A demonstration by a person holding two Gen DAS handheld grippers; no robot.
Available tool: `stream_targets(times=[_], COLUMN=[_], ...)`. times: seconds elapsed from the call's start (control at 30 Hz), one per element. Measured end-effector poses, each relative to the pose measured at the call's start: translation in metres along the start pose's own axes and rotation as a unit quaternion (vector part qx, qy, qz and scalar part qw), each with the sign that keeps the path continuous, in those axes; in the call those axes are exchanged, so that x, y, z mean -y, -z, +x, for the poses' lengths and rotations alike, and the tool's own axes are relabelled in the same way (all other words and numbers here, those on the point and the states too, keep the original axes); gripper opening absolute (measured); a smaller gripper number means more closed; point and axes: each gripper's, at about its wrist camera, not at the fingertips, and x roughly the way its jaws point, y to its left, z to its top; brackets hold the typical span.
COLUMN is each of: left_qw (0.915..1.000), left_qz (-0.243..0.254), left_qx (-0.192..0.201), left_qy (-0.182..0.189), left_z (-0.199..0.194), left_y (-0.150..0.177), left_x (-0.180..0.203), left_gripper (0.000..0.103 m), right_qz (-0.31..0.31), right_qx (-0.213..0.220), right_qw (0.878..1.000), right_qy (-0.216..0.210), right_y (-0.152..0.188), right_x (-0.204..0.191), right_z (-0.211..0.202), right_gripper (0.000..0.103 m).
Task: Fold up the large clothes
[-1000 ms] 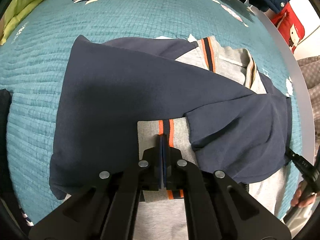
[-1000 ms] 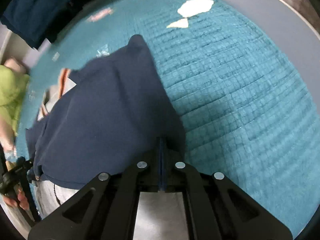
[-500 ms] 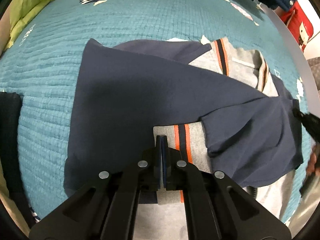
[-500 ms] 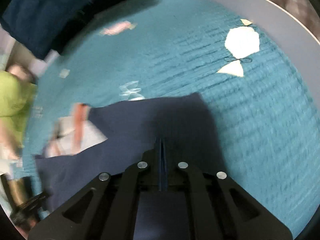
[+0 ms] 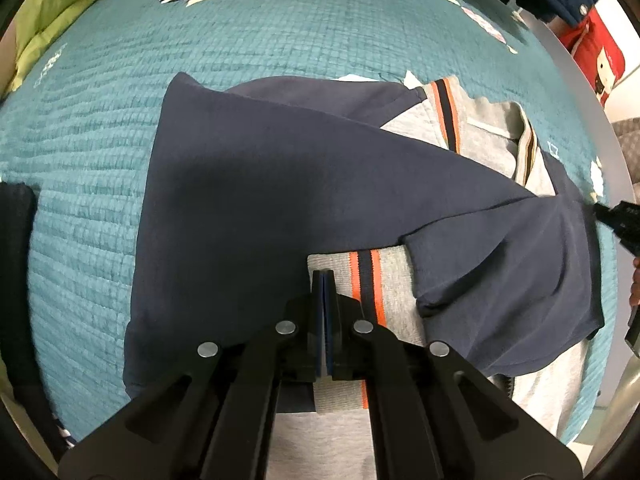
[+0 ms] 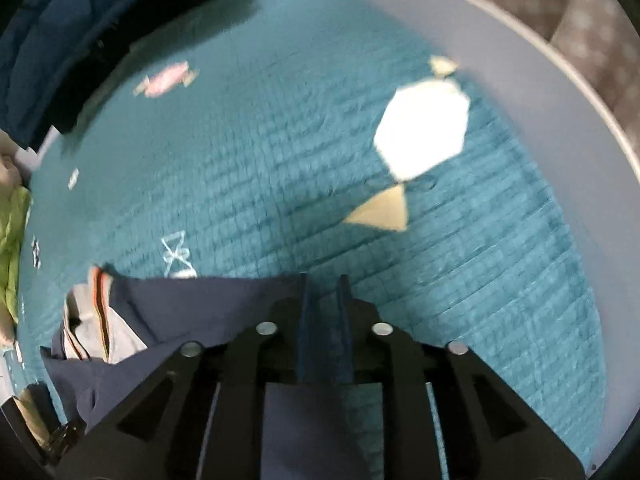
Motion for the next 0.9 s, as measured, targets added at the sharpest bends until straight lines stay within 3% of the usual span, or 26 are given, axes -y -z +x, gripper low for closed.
stream_targets(times=[0.07,0.2,0.23,0.27,0.3,0.33,0.4,0.5,0.53,0.57,0.67,0.9], left_qw=[1.0,0.9999,0.9999,0.9999,0.9999,0.9999,0.9998,0.9997,0.9996,0.9995,0.9991,0.9981], left_qz=[-0.002,-0.007,-0.008,-0.009,-0.01,-0.012,-0.017,-0.02,-0.022,-0.024,-0.03,-0.055], left_qx=[0.0,-0.005,-0.006,-0.005,-0.002,0.0,0.003,0.008,0.009,0.012,0.026,0.025], left_qy=[0.005,0.012,0.01,-0.001,-0.009,-0.008,-0.004,-0.014,-0.017,-0.015,-0.015,-0.013], left_z=[-0.001,-0.004,-0.006,-0.008,-0.011,-0.013,-0.019,-0.026,-0.028,-0.031,-0.039,-0.035], left_y=[0.001,0.001,0.001,0.0,-0.001,-0.002,-0.005,-0.009,-0.011,-0.014,-0.025,-0.063], left_x=[-0.002,-0.009,-0.011,-0.012,-0.015,-0.016,-0.021,-0.03,-0.033,-0.036,-0.042,-0.064], left_gripper=[0.002,0.003,0.003,0.013,0.016,0.016,0.016,0.017,0.019,0.026,0.066,0.07], right_qz=[0.002,0.015,0.014,0.011,0.013,0.02,0.036,0.022,0.02,0.019,0.007,0.003], right_qx=[-0.017,0.006,0.018,0.036,0.049,0.051,0.043,0.05,0.049,0.047,0.052,0.024], right_qw=[1.0,1.0,0.999,0.997,0.992,0.993,0.998,0.998,0.998,0.999,0.999,1.0], right_qy=[-0.015,0.011,0.031,0.073,0.115,0.1,0.023,0.023,0.016,0.005,0.004,-0.01], right_y=[-0.002,-0.009,-0.01,-0.011,-0.012,-0.012,-0.007,0.004,0.005,0.007,0.015,0.019], right_x=[0.001,0.006,0.002,0.003,0.006,0.01,0.016,0.022,0.018,0.018,0.014,-0.012], right_z=[0.007,0.012,0.011,0.005,-0.001,-0.007,-0.019,-0.039,-0.039,-0.043,-0.049,-0.031], right_gripper=[0.019,0.015,0.015,0.016,0.017,0.021,0.02,0.021,0.028,0.036,0.057,0.059])
